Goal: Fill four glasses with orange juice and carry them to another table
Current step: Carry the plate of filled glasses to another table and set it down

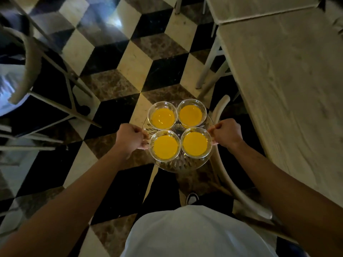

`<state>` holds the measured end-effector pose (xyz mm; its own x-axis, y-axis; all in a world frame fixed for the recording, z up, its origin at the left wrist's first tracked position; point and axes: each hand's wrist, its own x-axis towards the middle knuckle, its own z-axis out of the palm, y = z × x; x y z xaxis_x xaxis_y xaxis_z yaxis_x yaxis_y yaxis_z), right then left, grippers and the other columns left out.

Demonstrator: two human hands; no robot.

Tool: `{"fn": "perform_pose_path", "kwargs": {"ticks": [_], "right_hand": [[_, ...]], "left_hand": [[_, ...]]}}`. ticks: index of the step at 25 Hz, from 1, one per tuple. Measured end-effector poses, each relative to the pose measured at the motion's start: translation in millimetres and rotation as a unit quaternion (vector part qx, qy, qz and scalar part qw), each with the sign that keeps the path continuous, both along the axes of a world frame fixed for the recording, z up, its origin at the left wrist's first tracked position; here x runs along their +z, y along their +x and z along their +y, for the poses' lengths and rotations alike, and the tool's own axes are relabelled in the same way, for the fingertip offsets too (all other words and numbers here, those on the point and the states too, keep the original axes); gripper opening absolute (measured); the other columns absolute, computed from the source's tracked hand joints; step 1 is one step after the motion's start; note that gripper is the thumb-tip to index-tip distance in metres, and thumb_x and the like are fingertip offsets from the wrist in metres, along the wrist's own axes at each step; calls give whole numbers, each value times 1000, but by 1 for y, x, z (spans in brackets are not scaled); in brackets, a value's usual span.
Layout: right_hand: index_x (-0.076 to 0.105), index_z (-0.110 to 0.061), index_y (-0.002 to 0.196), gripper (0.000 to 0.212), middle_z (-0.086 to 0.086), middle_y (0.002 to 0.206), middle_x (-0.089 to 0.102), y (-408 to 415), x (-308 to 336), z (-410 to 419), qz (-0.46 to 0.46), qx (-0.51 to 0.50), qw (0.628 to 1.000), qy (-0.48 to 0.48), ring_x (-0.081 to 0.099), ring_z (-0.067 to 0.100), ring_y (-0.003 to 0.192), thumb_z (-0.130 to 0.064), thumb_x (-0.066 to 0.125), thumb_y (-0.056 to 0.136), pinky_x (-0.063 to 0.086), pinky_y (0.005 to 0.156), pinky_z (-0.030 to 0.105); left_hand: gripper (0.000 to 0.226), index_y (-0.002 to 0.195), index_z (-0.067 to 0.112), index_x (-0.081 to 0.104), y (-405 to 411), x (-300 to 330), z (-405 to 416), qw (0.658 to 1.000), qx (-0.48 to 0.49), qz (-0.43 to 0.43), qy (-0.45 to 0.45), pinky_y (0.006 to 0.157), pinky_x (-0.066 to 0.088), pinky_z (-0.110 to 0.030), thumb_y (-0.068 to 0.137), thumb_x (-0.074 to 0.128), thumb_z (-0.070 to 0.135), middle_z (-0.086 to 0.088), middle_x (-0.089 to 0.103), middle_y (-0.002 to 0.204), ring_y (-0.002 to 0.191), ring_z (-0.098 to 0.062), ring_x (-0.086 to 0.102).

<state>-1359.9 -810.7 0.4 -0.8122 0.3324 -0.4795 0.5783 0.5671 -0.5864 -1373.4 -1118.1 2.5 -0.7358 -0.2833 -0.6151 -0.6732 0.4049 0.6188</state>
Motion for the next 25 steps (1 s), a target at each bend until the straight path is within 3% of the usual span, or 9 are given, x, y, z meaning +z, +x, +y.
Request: {"fn": "perform_pose_path", "kwargs": {"ticks": [3, 8, 12, 15, 20, 25], "right_hand": [[72, -21, 66, 21, -9, 60, 69, -45, 0, -8, 0, -36, 999, -3, 68, -2, 51, -17, 79, 86, 52, 43, 14], [74, -16, 69, 19, -5, 56, 67, -117, 1, -21, -1, -80, 997, -20, 65, -3, 45, -13, 75, 88, 46, 38, 11], [76, -23, 67, 19, -9, 51, 70, -177, 3, -27, -7, -74, 997, 7, 70, 4, 52, -25, 77, 86, 58, 63, 23], [76, -19, 69, 19, -16, 54, 70, -220, -4, -25, -19, -80, 996, -24, 71, 4, 51, -16, 75, 88, 50, 43, 14], [76, -20, 73, 17, -16, 56, 70, -307, -8, -19, -17, -82, 995, -48, 71, 5, 50, -11, 75, 88, 48, 41, 12], [79, -21, 72, 17, -14, 54, 70, -400, -16, -3, -7, -79, 996, -37, 67, -2, 49, -11, 74, 85, 45, 38, 10]], "left_hand": [[22, 83, -8, 73, -66, 1, -7, 1000, -27, 0, 0, 72, 68, -47, 98, 58, -13, -24, 75, 82, 72, -36, 77], [19, 88, -8, 72, -157, 4, -14, 998, -55, 1, -6, 69, 68, -47, 102, 59, -9, -25, 75, 87, 71, -31, 76], [13, 104, -12, 72, -227, 6, -19, 997, -69, -18, 12, 77, 68, -53, 100, 59, -11, -28, 75, 97, 85, -39, 78], [16, 98, -13, 72, -274, 7, -19, 997, -76, -18, 16, 77, 67, -53, 101, 57, -12, -33, 75, 96, 86, -44, 78], [26, 79, -4, 67, -363, 1, -16, 997, -73, -30, 23, 51, 66, -37, 99, 55, -15, -29, 74, 95, 72, -33, 75], [25, 79, -2, 71, -457, -6, -1, 998, -63, -13, -6, 51, 65, -37, 97, 60, -15, -25, 75, 83, 53, -24, 76]]}}
